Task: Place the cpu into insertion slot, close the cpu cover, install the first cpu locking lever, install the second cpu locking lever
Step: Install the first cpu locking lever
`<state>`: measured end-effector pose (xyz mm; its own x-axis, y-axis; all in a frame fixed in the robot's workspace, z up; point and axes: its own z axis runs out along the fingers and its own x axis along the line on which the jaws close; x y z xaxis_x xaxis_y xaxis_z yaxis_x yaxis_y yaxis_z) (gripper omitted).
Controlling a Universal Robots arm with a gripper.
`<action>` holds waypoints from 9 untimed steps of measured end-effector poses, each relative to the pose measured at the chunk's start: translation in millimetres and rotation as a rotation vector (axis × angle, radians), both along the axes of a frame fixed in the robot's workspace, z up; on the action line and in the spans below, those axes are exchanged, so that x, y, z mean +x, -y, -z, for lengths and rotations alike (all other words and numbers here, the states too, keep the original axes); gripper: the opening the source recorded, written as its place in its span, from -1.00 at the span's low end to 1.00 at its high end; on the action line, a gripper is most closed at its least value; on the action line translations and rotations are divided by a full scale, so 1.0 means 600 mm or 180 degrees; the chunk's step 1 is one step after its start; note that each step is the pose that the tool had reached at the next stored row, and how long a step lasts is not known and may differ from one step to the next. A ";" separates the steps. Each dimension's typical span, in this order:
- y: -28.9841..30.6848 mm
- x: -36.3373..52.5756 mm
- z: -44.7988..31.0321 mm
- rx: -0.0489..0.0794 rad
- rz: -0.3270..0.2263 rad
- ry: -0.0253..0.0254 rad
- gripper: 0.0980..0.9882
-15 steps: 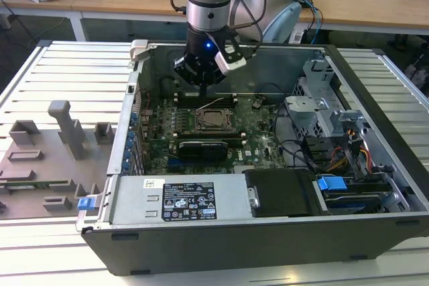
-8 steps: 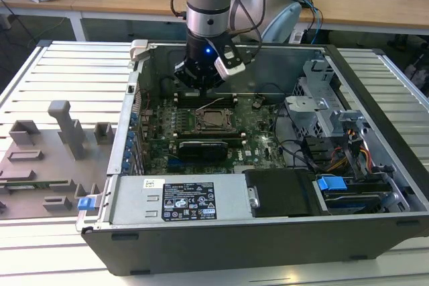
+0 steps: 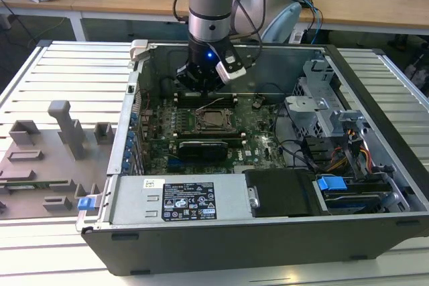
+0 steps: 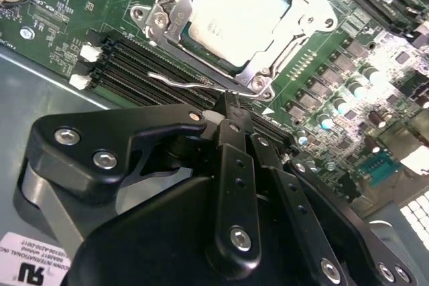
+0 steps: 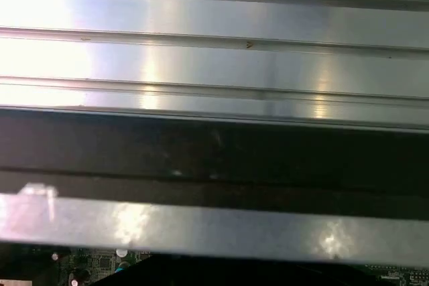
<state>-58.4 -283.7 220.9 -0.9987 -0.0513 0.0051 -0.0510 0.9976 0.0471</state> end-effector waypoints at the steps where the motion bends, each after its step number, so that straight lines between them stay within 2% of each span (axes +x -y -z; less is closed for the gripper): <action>1: -0.0007 0.002 0.001 0.0000 0.0000 -0.0002 -0.98; 9: -0.0065 0.022 0.011 0.0000 0.0000 -0.0024 -0.98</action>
<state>-45.4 -279.7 214.3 -0.9986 -0.0514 0.0125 -0.0508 0.9976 0.0476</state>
